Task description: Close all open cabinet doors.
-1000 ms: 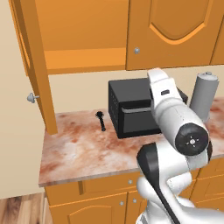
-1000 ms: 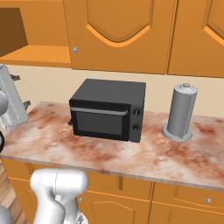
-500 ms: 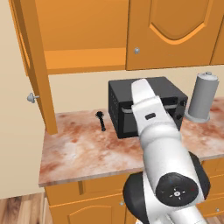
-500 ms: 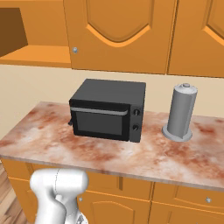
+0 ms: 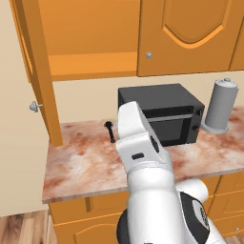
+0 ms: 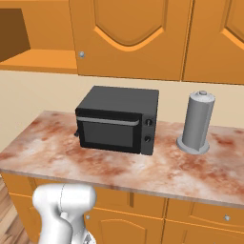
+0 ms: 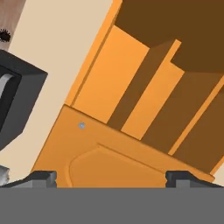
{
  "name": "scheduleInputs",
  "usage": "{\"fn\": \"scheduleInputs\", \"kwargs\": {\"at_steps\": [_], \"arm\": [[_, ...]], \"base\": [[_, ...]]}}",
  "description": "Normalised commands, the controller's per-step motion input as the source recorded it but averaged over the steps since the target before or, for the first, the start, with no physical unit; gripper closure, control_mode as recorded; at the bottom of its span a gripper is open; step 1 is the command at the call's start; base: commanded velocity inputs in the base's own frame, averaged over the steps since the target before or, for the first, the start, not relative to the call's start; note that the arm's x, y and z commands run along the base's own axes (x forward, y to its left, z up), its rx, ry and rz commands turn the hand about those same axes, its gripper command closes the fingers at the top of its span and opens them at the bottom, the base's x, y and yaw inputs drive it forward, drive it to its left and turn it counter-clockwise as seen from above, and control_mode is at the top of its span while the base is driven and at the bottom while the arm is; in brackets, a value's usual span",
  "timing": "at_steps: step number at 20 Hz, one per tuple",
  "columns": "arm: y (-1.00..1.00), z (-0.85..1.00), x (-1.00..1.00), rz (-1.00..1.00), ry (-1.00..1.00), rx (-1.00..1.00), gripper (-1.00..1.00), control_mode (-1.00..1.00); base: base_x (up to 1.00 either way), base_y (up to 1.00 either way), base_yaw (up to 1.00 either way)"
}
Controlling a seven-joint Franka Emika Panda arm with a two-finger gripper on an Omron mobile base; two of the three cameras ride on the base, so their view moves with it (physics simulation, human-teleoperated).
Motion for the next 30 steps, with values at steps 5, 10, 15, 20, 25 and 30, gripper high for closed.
{"fn": "scheduleInputs", "kwargs": {"at_steps": [5, 10, 15, 20, 25, 30], "arm": [[0.62, -0.01, -0.13, 0.00, -0.08, -0.04, -1.00, -1.00], [0.69, 0.00, -0.09, 0.01, -0.07, -0.03, -1.00, -1.00], [0.75, -0.02, -0.09, 0.01, -0.06, -0.04, -1.00, -1.00], [0.76, -0.01, -0.05, 0.00, -0.03, -0.03, -1.00, -1.00], [0.63, -0.01, 0.04, -0.01, 0.00, 0.00, -1.00, -1.00], [0.59, -0.10, 0.27, -0.05, 0.04, 0.00, -1.00, -1.00]], "base": [[0.00, 0.00, 0.00], [0.00, 0.00, 0.00], [0.00, 0.00, 0.00], [0.00, 0.00, 0.00], [0.00, 0.00, 0.00], [0.00, 0.00, 0.00]]}}
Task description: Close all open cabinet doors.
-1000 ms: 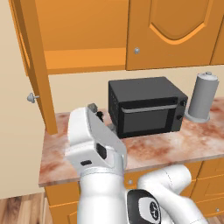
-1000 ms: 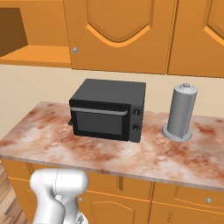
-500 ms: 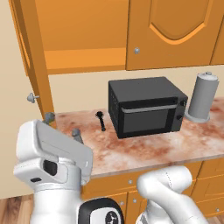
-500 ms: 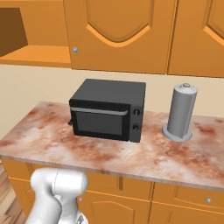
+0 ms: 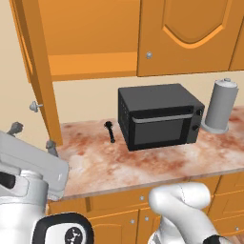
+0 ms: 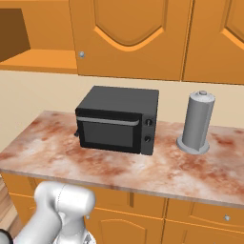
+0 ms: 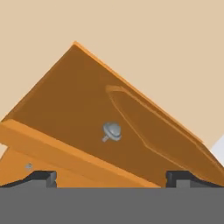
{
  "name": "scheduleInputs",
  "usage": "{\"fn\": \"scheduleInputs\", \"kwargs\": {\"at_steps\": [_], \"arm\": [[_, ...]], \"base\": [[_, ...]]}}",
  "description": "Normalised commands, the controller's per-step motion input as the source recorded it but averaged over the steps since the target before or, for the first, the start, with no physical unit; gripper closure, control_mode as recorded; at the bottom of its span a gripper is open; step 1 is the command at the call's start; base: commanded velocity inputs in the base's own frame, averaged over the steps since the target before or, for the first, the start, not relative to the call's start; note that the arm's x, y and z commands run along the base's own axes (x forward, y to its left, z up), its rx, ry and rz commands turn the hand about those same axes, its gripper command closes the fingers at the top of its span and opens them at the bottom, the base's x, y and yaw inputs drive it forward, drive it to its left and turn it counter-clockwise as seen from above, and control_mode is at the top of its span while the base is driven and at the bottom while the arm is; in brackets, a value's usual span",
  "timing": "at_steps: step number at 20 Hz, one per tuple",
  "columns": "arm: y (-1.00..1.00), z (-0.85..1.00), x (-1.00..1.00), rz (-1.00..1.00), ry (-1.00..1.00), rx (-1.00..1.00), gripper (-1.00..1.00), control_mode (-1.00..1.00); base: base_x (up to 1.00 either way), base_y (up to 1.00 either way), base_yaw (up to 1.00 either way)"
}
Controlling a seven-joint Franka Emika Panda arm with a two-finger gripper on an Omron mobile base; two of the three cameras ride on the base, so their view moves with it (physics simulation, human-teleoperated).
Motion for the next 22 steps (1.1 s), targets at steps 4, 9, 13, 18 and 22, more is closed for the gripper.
{"fn": "scheduleInputs", "kwargs": {"at_steps": [4, 9, 13, 18, 22], "arm": [[0.59, -0.17, 0.32, -0.07, 0.03, 0.00, -1.00, -1.00], [0.47, -0.12, 0.43, -0.09, 0.06, 0.00, -1.00, -1.00], [0.14, -0.01, 0.53, -0.09, 0.02, 0.00, -1.00, -1.00], [0.02, -0.04, 0.54, -0.05, 0.04, 0.00, -1.00, -1.00], [0.01, -0.03, 0.52, -0.05, 0.07, 0.00, -1.00, -1.00]], "base": [[0.00, 0.00, 0.00], [0.00, 0.00, 0.00], [0.00, 0.00, 0.00], [0.00, 0.00, 0.00], [0.00, 0.00, 0.00]]}}
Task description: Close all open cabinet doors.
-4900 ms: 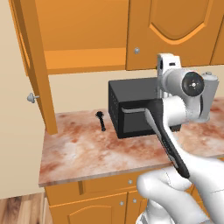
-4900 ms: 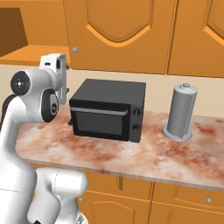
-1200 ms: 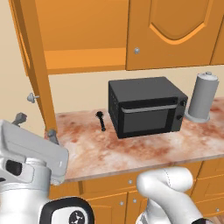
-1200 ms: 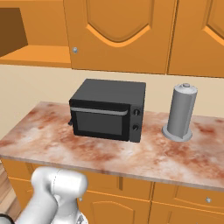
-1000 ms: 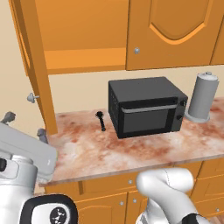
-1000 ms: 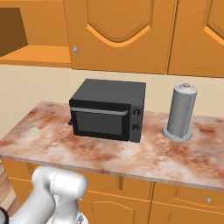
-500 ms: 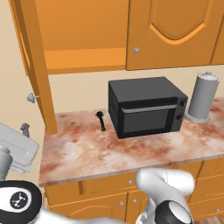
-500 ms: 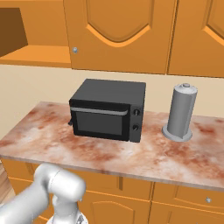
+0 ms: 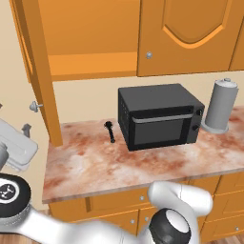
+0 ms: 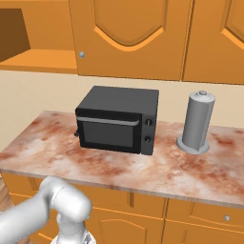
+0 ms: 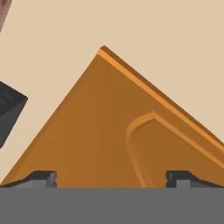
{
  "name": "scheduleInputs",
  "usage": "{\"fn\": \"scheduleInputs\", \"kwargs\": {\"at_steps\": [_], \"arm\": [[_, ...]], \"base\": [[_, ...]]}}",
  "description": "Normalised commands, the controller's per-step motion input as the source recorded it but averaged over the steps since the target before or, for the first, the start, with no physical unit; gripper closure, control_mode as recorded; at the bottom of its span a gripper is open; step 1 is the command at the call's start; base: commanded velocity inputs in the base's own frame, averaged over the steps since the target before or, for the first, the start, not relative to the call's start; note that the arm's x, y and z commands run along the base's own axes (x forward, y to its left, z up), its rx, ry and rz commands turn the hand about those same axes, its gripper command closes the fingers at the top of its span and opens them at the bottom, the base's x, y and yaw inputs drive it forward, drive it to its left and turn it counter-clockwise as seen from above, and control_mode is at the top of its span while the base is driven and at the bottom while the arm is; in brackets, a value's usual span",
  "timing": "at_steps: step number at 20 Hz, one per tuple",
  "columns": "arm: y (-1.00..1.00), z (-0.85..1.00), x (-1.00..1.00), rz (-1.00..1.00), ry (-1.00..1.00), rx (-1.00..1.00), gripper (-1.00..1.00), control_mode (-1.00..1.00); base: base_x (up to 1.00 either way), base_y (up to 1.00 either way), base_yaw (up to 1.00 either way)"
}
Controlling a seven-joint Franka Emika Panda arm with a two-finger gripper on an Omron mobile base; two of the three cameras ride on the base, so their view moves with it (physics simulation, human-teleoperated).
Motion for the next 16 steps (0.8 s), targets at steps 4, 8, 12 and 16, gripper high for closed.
{"fn": "scheduleInputs", "kwargs": {"at_steps": [4, 8, 12, 16], "arm": [[-0.02, -0.01, 0.37, -0.04, 0.06, 0.01, -1.00, -1.00], [-0.29, 0.00, 0.20, 0.00, 0.03, 0.03, -1.00, -1.00], [-0.47, 0.00, 0.06, 0.00, 0.00, 0.03, -1.00, -1.00], [-0.63, 0.00, 0.13, 0.00, 0.00, 0.08, -1.00, -1.00]], "base": [[0.00, 0.00, 0.00], [0.00, 0.00, 0.00], [0.00, 0.00, 0.00], [0.00, 0.00, 0.00]]}}
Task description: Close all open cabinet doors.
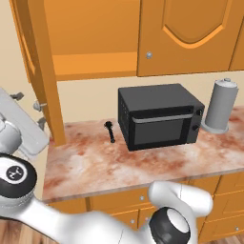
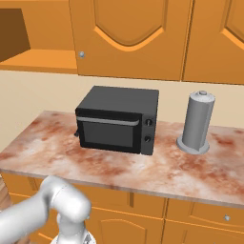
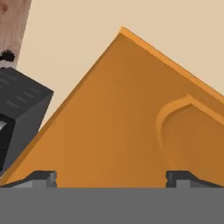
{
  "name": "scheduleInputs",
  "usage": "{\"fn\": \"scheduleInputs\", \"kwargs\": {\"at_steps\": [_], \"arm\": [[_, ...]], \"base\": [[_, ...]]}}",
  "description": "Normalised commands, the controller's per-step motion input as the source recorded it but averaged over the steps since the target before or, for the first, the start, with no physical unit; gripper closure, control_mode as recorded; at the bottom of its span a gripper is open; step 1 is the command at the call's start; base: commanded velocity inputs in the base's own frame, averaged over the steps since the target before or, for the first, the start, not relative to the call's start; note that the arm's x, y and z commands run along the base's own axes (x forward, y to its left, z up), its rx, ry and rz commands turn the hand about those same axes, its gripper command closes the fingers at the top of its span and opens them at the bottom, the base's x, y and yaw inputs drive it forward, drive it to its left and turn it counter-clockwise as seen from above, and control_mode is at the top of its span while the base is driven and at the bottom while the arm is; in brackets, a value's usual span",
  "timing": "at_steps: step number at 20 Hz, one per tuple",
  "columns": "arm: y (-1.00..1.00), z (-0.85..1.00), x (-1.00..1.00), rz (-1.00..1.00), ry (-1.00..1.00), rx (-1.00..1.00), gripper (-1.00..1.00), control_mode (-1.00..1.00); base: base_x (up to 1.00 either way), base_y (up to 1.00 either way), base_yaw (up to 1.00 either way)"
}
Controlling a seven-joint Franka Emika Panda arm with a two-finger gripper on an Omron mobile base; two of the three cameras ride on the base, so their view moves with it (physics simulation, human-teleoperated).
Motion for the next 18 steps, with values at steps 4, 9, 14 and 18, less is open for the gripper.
{"fn": "scheduleInputs", "kwargs": {"at_steps": [4, 9, 14, 18], "arm": [[-0.73, 0.00, 0.17, 0.00, 0.00, 0.10, -1.00, -1.00], [-0.81, 0.00, 0.27, 0.01, 0.00, 0.13, -1.00, -1.00], [-0.85, 0.00, 0.36, 0.03, 0.00, 0.14, -1.00, -1.00], [-0.86, 0.04, 0.52, 0.07, 0.00, 0.15, -1.00, -1.00]], "base": [[0.00, 0.00, 0.00], [0.00, 0.00, 0.00], [0.00, 0.00, 0.00], [0.00, 0.00, 0.00]]}}
